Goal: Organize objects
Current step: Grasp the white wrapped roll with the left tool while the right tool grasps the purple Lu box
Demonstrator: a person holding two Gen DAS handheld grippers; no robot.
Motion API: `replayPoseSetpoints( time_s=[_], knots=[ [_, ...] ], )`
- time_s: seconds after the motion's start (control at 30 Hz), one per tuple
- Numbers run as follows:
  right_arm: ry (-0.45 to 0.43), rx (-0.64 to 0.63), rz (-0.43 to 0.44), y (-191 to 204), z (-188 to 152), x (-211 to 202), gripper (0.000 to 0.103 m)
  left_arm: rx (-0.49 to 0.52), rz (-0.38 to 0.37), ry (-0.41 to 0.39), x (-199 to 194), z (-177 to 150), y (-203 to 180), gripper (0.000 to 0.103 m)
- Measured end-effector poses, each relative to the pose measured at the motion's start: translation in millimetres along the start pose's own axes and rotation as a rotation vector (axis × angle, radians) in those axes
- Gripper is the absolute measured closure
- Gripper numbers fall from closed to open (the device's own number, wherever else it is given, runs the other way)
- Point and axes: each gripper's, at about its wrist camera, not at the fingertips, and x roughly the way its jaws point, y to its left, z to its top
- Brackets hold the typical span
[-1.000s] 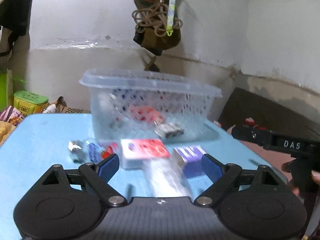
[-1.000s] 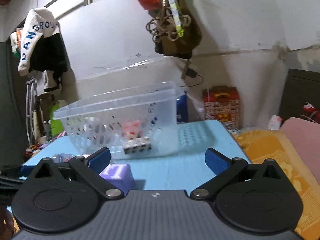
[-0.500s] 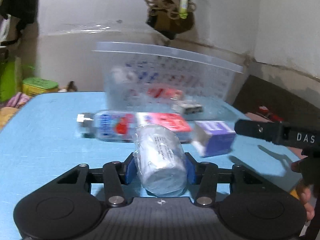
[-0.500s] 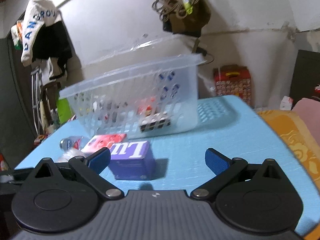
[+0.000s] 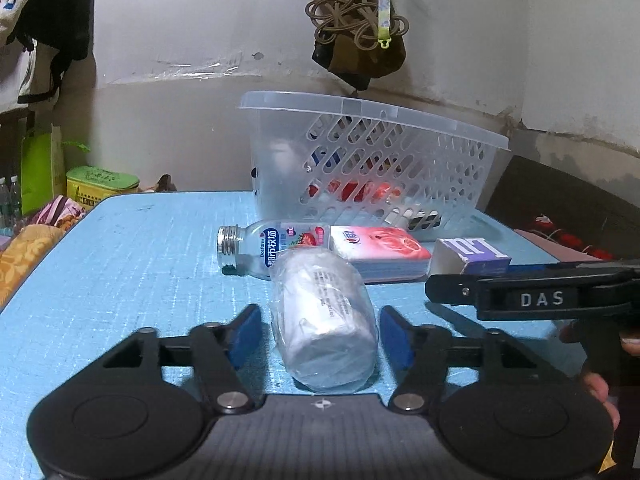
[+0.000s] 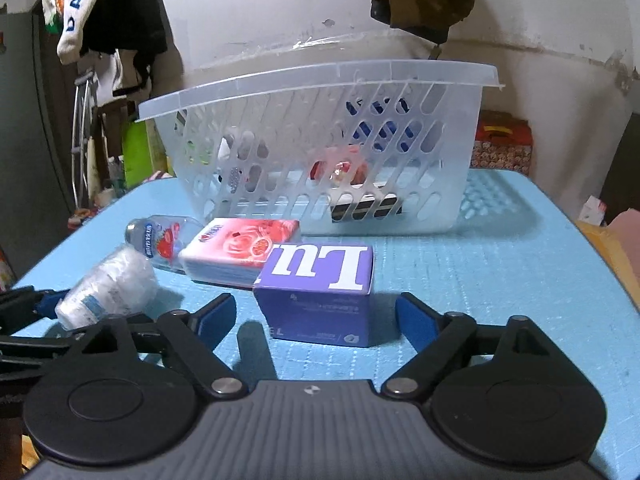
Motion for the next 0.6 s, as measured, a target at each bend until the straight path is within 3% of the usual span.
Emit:
replayPoseSetpoints(
  time_s=[0.1,0.2,0.27,0.3,0.6],
  knots=[
    [-0.013,0.004,-0.010,-1.3,0.0,-2.9,0.041,0.018,0.016,-0.006,1.7,-0.7,-2.3,0.027],
    [-0.030,0.016,0.004,-3.1,-1.6,-4.9,0.041,0.009,0.014,-0.014,1.7,-1.3,-1.2,0.028],
    [-0.047,0.019,0.009,-4.0,-4.5,-8.3,0.041,0.012,0.020,-0.020,1.8,-1.4,-0.9,0.047],
    [-0.055,0.015,0.006,-3.3,-5.1,-8.9,0.042,0.010,0.017,-0.022,1.7,-1.4,-0.3,0.050],
    [-0.106,0.003,0.003,-7.2,-10.6,-24.2,0.042,-0.006,0.007,-0.043,-2.4,-3.6,2.5,0.051]
  ],
)
